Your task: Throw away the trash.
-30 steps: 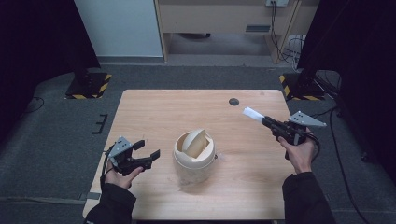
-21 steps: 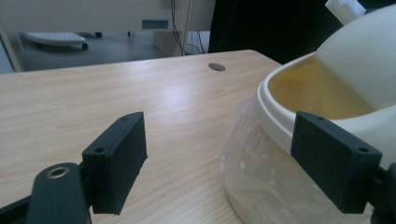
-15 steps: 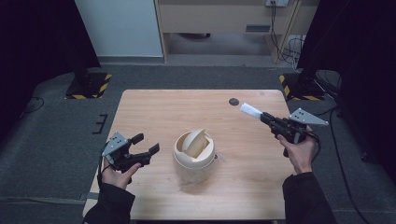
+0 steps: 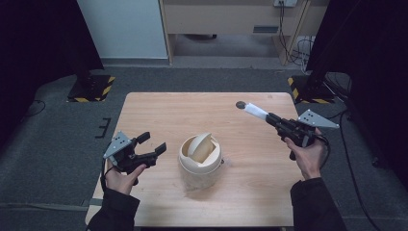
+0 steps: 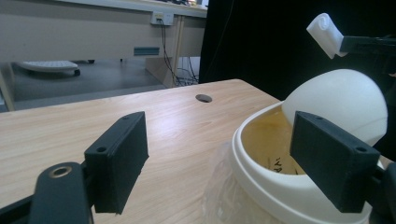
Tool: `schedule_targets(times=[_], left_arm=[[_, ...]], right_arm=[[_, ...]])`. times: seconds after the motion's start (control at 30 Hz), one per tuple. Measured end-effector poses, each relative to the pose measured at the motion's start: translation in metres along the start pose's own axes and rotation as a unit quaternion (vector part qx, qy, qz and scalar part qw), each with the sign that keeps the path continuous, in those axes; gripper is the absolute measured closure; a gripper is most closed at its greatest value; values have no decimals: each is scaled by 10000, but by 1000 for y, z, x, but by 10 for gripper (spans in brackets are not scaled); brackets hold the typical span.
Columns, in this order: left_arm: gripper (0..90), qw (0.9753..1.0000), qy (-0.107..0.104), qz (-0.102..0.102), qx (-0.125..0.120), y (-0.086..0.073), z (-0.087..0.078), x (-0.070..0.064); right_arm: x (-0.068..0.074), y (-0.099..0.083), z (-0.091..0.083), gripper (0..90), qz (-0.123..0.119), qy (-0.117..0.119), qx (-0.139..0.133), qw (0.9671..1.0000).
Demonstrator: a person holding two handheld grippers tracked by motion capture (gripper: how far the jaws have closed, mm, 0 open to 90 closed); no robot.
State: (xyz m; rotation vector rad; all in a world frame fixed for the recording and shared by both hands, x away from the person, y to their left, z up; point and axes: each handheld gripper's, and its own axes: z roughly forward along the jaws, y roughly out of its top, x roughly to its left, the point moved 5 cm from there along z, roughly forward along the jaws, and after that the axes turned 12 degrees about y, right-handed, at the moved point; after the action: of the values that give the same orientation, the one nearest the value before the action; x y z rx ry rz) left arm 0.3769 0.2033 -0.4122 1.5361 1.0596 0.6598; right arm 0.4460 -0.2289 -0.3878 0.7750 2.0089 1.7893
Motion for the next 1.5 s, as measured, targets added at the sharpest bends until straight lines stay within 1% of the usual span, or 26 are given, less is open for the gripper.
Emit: schedule_targets(times=[0.17,0.27,0.4,0.43,0.47,0.5,0.6,0.73,0.77,0.8,0.93,1.03,1.1,1.23,1.4,1.5], left_arm=[[189,10000,-34,1,-56,5,2,-6],[190,9999,-104,25,-97,10,5,-11],[189,9997,-193,45,-153,18,9,-18],[189,9996,-218,57,-172,20,10,-20],[189,9995,-230,47,-205,22,11,-21],[189,9994,-253,45,-228,24,12,-23],[189,9991,-312,57,-283,29,15,-26],[189,9985,-386,-1,-398,37,20,-32],[189,9983,-413,-20,-420,39,21,-34],[189,9981,-435,-11,-431,40,22,-36],[191,9975,-527,14,-467,45,29,-46],[198,9966,-616,-32,-543,51,34,-54],[201,9962,-669,-22,-552,55,39,-59],[208,9952,-785,47,-574,62,45,-71],[212,9937,-916,43,-642,70,52,-83],[215,9931,-987,47,-638,72,56,-89]], right_arm=[[4,5,1,836,-58,31,-80,9999],[7,9,2,835,-44,89,-139,9999],[11,14,3,835,-120,122,-179,9997],[13,15,3,835,-101,136,-197,9997],[14,17,4,835,-142,156,-213,9996],[15,18,4,835,-114,178,-240,9995],[19,22,6,835,-155,246,-236,9993],[24,27,9,835,-214,325,-275,9989],[26,28,9,835,-207,352,-290,9987],[27,28,10,835,-247,361,-282,9986],[32,32,10,835,-248,429,-339,9982],[36,36,11,835,-285,485,-383,9977],[38,38,12,835,-269,564,-441,9971],[43,41,15,835,-314,634,-458,9964],[48,43,18,835,-323,725,-479,9957],[50,43,19,835,-268,787,-531,9951]])
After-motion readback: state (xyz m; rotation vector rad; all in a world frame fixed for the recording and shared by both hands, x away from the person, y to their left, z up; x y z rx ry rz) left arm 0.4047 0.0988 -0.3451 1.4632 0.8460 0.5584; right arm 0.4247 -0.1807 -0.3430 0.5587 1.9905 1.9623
